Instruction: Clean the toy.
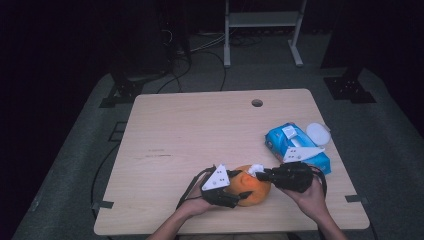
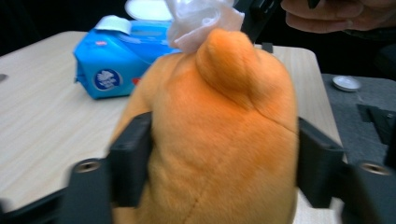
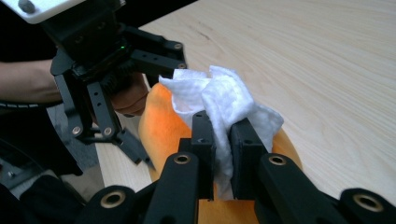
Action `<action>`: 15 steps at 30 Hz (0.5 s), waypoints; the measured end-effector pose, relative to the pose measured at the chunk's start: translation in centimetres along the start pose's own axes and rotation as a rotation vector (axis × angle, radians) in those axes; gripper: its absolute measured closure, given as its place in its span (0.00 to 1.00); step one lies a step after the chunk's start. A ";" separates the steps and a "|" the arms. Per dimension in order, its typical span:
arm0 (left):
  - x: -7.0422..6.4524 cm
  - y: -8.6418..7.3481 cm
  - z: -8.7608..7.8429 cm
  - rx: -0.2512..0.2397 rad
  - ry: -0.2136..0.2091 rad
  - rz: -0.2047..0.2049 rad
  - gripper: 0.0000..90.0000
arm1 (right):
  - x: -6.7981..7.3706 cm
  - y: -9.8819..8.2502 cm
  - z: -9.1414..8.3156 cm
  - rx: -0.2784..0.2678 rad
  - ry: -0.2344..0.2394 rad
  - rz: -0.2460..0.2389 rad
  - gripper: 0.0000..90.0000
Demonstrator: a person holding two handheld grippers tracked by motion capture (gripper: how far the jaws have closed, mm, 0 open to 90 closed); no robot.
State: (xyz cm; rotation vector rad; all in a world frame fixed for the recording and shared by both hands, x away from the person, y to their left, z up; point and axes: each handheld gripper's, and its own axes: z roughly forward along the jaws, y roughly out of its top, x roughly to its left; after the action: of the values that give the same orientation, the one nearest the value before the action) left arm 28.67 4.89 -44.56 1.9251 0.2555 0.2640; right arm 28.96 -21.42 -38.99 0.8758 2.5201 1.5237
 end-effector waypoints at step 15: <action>2.0 0.1 -2.2 -0.028 0.063 -0.121 0.46 | -3.1 -2.7 -2.6 0.038 -0.089 0.041 0.89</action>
State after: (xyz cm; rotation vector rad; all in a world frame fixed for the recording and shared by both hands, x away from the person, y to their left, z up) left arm 29.90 7.38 -43.56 1.8676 0.4069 0.2470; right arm 29.48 -25.96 -40.59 0.9830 2.4903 1.4189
